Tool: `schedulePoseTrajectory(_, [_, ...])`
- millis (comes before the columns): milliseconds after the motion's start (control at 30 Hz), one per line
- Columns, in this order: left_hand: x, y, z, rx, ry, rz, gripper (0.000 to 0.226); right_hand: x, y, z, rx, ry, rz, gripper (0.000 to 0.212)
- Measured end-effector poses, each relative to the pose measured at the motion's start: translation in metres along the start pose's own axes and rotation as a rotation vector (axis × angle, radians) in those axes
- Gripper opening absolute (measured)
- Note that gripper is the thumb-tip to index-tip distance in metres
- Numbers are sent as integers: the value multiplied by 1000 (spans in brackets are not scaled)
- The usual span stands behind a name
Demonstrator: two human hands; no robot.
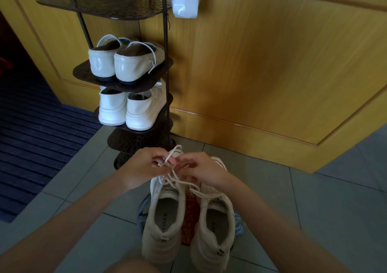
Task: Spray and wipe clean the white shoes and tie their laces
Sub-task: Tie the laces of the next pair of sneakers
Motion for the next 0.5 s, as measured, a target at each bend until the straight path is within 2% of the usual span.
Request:
schedulePoseTrajectory(233, [7, 8, 2, 193, 79, -244, 29, 4, -8, -6, 70, -206, 16, 26])
schedulePoseTrajectory(367, [13, 10, 6, 138, 246, -343, 27, 5, -6, -11, 109, -314, 96, 27])
schedulePoseTrajectory(500, [14, 10, 6, 88, 353, -361, 17, 1, -8, -14, 151, -310, 32, 17])
Point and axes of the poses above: each hand's wrist, its own y-axis away from the middle knuckle, its own x-axis out of the palm, z = x × y, the point moved 4 cm from there along -y, towards the middle knuckle, and after that the axes turned 6 degrees about -y, right-handed, at the moved point
